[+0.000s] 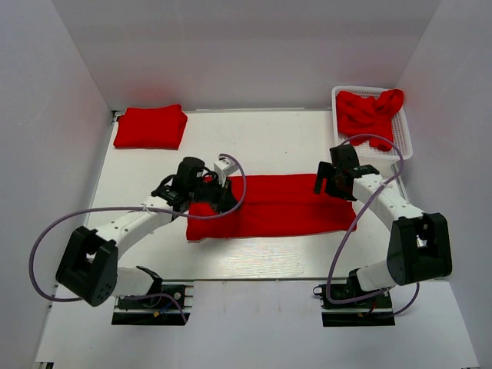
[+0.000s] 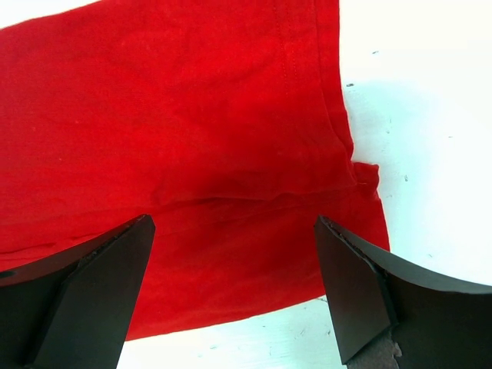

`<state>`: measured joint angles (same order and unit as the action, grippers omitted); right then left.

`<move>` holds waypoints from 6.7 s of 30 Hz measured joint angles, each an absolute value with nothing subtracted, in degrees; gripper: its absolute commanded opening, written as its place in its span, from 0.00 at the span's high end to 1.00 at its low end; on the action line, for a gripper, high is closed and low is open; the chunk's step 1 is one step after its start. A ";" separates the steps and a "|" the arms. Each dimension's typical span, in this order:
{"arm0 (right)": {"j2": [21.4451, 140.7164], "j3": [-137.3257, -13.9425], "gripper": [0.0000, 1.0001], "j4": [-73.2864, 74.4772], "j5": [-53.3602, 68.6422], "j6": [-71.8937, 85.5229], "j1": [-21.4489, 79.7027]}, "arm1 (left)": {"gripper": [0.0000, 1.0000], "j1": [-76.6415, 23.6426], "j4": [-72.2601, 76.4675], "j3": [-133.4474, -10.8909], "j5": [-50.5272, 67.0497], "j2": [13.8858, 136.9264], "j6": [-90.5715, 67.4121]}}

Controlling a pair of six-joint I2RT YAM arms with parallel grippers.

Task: Fold and stack the t-shirts
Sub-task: Fold the other side of the tshirt into a rectangle, then rotate the tshirt 90 degrees

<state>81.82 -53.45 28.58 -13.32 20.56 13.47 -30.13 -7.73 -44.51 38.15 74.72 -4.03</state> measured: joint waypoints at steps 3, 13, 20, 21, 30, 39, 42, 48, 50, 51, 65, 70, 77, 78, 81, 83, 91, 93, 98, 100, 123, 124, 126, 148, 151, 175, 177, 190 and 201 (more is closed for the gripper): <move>81.01 -53.43 0.10 28.58 -13.34 20.56 13.47 | 0.87 -30.39 -7.79 -44.62 38.13 78.22 -4.14; 80.53 -53.12 0.10 28.47 -13.23 20.56 13.47 | 0.01 -33.39 -6.83 -44.25 39.16 86.02 -6.04; 77.60 -51.64 0.10 26.89 -7.01 18.46 13.80 | 0.01 -33.50 -9.63 -47.29 28.84 82.87 -10.22; 76.62 -51.64 0.10 26.39 -5.02 18.04 14.24 | 0.01 -33.30 -10.63 -48.14 25.85 82.06 -11.57; 79.79 -53.74 0.10 19.86 13.15 16.95 25.80 | 0.00 -31.05 -24.62 -49.60 -1.65 74.76 -27.70; 94.52 -62.04 0.13 13.47 21.06 19.49 41.56 | 0.00 -25.56 -27.14 -43.09 -5.23 69.12 -35.03; 98.26 -64.58 0.17 12.29 21.10 21.06 44.23 | 0.00 -24.47 -26.61 -41.93 -4.40 68.07 -35.46; 103.18 -67.66 0.25 11.53 19.46 24.08 45.98 | 0.06 -23.73 -25.15 -38.09 -2.35 65.76 -35.44; 104.07 -67.79 0.26 11.44 18.50 25.08 46.26 | 0.09 -23.73 -24.86 -37.15 -2.02 65.71 -35.38; 104.42 -67.79 0.26 11.49 17.98 25.41 46.28 | 0.10 -23.73 -24.88 -36.69 -1.83 65.71 -35.31; 108.84 -68.16 0.48 9.72 16.71 28.75 46.52 | 0.43 -23.73 -22.59 -30.61 0.14 65.23 -35.03; 110.10 -69.47 0.68 8.69 16.97 29.30 46.52 | 0.62 -23.73 -22.26 -29.61 -0.03 65.23 -35.07; 111.11 -70.32 1.00 8.86 16.40 29.82 46.52 | 0.68 -23.73 -22.44 -28.18 -0.08 65.25 -34.96; 111.11 -70.46 1.00 8.91 16.14 29.82 46.52 | 0.69 -23.73 -22.41 -28.18 -0.05 65.28 -34.96; 111.11 -70.83 1.00 9.37 14.24 29.78 46.52 | 0.70 -23.73 -22.41 -28.18 -0.21 65.47 -34.96; 111.11 -71.07 1.00 10.13 12.56 29.54 46.52 | 0.71 -23.73 -22.44 -28.18 -0.27 65.69 -34.96; 111.11 -74.76 1.00 15.81 5.89 28.38 46.52 | 0.74 -23.73 -22.52 -28.18 -0.99 66.35 -34.96; 111.11 -75.24 1.00 16.69 4.58 28.08 46.52 | 0.74 -23.73 -22.50 -28.18 -1.15 66.52 -34.96; 111.11 -75.33 1.00 18.44 2.74 27.83 46.52 | 0.74 -23.73 -22.24 -28.18 -1.28 67.05 -34.98; 111.11 -75.57 1.00 19.40 1.83 27.83 46.52 | 0.74 -23.73 -22.26 -28.23 -1.32 67.05 -34.98; 115.87 -85.65 1.00 26.92 -9.13 22.37 46.52 | 0.74 -23.73 -22.17 -28.23 -1.43 67.11 -34.22; 115.87 -86.02 1.00 27.38 -9.30 21.93 46.52 | 0.74 -23.73 -22.04 -28.23 -1.37 67.20 -34.11; 115.90 -86.61 1.00 28.32 -9.78 21.32 46.52 | 0.74 -23.73 -21.89 -28.23 -1.28 67.31 -34.02; 110.10 -90.15 0.10 32.95 -10.55 16.86 45.78 | 0.01 -23.73 -30.11 -45.58 -4.19 69.67 -32.51; 103.26 -87.70 0.10 31.33 -12.32 18.09 44.18 | 0.01 -23.73 -29.36 -51.77 -4.64 73.34 -31.81; 93.45 -50.33 0.10 10.59 0.49 22.04 19.11 | 0.01 -23.42 -33.32 -110.37 2.00 134.61 -26.24; 90.00 -45.43 0.10 5.96 4.25 22.28 20.56 | 0.01 -23.35 -32.32 -122.43 4.03 142.58 -24.77; 95.44 -45.52 0.10 -9.45 17.69 28.53 46.19 | 0.01 -23.83 2.46 -141.03 25.76 163.41 -30.98; 95.31 -57.04 0.10 5.69 11.05 26.15 50.24 | 0.01 -24.25 5.91 -139.50 25.61 162.87 -32.40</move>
<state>95.31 -57.04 5.69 11.05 26.15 50.24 -24.25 5.91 -139.50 25.61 162.87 -32.40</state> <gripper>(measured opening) 0.904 0.992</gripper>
